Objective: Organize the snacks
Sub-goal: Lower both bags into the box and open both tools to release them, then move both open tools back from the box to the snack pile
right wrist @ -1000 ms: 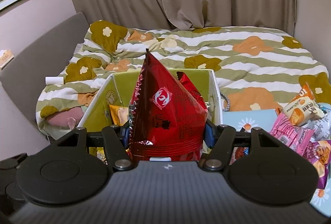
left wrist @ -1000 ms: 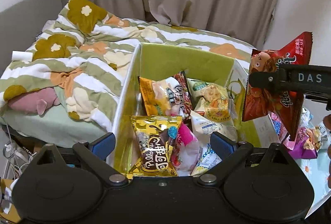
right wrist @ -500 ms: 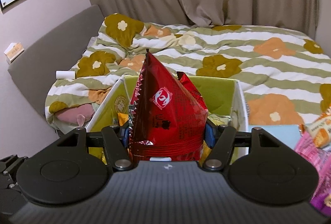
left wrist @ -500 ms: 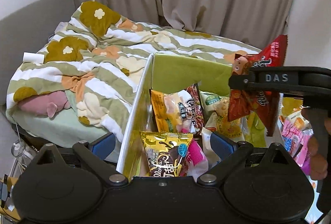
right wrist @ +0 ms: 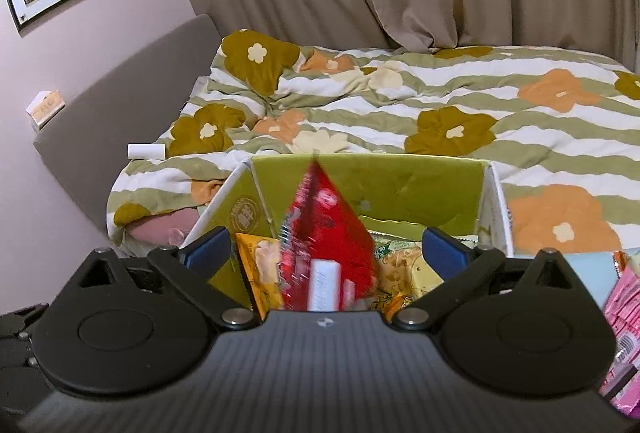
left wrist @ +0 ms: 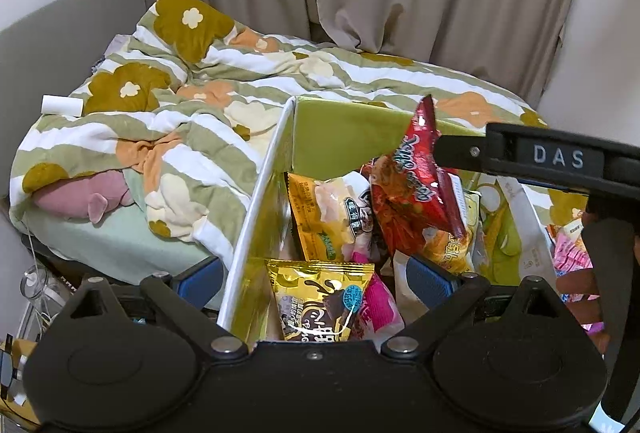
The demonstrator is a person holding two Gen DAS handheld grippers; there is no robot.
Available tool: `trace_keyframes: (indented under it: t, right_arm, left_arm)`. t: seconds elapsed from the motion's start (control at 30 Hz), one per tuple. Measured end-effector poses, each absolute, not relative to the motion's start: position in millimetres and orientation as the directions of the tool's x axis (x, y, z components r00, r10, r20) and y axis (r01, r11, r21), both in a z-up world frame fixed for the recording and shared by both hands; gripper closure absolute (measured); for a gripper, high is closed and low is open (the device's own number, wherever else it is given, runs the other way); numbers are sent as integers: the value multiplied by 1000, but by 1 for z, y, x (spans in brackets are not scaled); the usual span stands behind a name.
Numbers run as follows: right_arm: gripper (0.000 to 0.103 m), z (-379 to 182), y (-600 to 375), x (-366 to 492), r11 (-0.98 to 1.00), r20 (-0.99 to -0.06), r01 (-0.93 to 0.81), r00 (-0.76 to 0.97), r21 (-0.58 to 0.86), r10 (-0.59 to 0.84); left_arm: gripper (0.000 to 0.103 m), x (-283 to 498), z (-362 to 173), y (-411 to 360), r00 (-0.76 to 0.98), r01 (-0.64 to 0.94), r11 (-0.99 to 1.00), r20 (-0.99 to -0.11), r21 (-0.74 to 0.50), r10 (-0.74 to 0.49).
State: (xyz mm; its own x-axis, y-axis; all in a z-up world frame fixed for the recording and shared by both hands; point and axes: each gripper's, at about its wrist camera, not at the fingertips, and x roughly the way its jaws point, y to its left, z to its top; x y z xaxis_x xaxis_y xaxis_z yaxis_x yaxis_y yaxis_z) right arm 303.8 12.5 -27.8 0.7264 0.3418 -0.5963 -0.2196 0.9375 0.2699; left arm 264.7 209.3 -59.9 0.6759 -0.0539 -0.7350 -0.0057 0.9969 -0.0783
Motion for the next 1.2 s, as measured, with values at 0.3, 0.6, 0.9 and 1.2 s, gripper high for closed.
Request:
trace_keyframes:
  t: [0.3, 0.6, 0.9, 1.2]
  right_arm:
    - [0, -17, 3, 285, 943, -576, -209, 750, 260, 326]
    - [0, 6, -11, 247, 952, -547, -177, 785, 250, 290]
    - [0, 24, -53, 190, 976, -548, -29, 823, 216, 146]
    - [0, 33, -143, 142, 977, -540, 136, 841, 162, -28]
  left_arm:
    - [3, 253, -49, 205, 701, 8, 997, -711, -77, -61]
    - [3, 229, -25, 194, 747, 70, 995, -657, -74, -101]
    - [3, 210, -13, 155, 755, 249, 964, -606, -89, -251]
    - [3, 199, -9, 77, 739, 394, 917, -570, -66, -358]
